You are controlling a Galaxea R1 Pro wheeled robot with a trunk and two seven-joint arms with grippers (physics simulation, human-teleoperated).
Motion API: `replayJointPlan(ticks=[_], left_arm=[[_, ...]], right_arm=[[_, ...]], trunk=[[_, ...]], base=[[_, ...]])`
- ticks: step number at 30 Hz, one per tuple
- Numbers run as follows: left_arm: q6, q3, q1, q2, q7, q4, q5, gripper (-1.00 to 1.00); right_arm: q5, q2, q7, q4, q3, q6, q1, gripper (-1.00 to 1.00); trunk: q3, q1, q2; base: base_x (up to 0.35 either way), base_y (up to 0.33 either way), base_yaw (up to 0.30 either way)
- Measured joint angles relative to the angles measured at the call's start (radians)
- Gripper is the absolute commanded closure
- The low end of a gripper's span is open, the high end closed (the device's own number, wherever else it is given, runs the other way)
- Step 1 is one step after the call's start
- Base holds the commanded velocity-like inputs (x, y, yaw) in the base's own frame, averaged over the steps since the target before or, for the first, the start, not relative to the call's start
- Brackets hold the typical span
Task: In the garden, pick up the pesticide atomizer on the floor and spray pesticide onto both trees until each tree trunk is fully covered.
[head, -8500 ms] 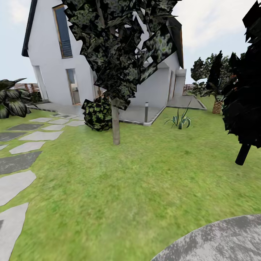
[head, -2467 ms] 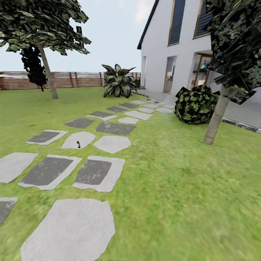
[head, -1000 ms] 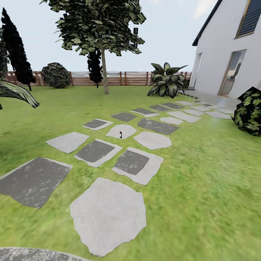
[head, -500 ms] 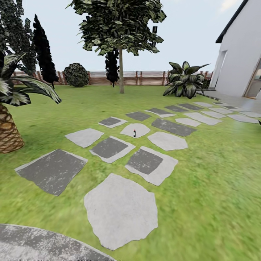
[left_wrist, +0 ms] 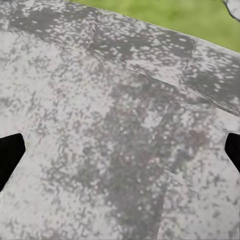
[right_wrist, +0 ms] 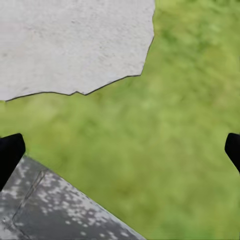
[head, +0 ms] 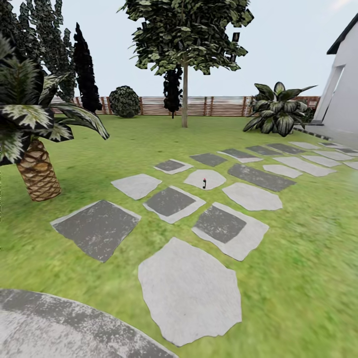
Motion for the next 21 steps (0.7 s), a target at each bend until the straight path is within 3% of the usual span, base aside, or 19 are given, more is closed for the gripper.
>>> replayJointPlan(ticks=[12, 21], left_arm=[[0.000, -0.001, 0.000, 0.000, -0.001, 0.002, -0.001, -1.00], [0.001, 0.001, 0.000, 0.001, 0.000, 0.002, -0.002, -1.00]], right_arm=[[0.000, -0.001, 0.002, -0.006, 0.000, 0.000, 0.000, -1.00], [-0.003, -0.002, -0.004, 0.004, -0.004, -0.001, 0.000, -1.00]], trunk=[[0.000, 0.000, 0.000], [0.000, 0.000, 0.000]], base=[[0.241, 0.255, 0.001], [0.303, 0.162, 0.000]])
